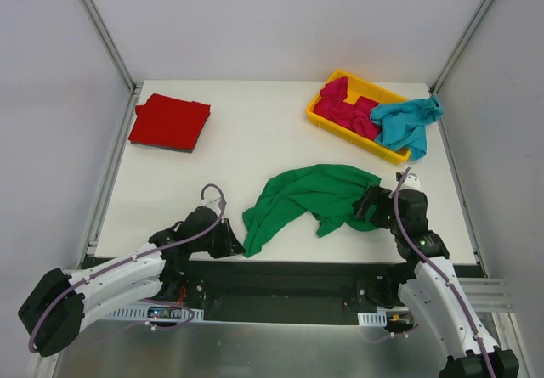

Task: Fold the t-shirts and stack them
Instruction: Flatten out the tshirt

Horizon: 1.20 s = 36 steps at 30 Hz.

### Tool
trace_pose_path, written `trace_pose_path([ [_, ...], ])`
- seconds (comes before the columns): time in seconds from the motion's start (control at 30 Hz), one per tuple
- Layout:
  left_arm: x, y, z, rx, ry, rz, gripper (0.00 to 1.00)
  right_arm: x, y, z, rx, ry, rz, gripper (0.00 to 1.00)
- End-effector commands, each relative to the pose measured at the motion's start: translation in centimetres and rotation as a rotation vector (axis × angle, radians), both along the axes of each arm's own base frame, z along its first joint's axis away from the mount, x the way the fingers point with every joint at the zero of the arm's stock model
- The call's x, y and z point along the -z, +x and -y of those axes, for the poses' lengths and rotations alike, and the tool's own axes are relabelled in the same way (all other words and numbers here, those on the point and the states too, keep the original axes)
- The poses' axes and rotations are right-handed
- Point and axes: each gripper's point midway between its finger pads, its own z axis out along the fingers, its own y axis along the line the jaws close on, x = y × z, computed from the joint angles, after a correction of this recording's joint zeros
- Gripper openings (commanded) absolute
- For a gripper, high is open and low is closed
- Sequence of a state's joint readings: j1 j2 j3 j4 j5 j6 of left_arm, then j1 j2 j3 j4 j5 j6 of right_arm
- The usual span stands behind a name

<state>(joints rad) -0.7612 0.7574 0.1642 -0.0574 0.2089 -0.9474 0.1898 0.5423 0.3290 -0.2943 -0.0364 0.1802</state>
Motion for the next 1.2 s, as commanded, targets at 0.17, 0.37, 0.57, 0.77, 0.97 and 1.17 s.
trace_pose_path([
  [0.17, 1.5, -0.5, -0.4, -0.01, 0.073, -0.051, 0.0, -0.9, 0.6, -0.4, -0.007, 0.019, 0.035, 0.96],
  [0.37, 0.9, 0.6, -0.4, -0.06, 0.103, -0.008, 0.0, -1.3, 0.5, -1.0, -0.042, 0.039, 0.048, 0.96],
  [0.57, -2.0, 3.8, -2.3, -0.191, 0.191, 0.135, 0.0, -2.8, -0.4, -5.2, -0.279, 0.042, 0.096, 0.96],
  [0.77, -6.5, 7.0, -4.7, -0.271, 0.256, 0.37, 0.0, -3.3, -1.1, -6.6, -0.33, -0.238, 0.072, 0.99],
  [0.97, -10.2, 8.9, -7.1, -0.412, 0.272, 0.516, 0.0, -1.8, -3.8, -8.1, -0.279, -0.333, -0.015, 0.99],
  [1.17, -12.7, 9.7, -9.7, -0.534, 0.28, 0.61, 0.0, -0.2, -5.0, -12.0, -0.278, -0.354, -0.053, 0.96],
])
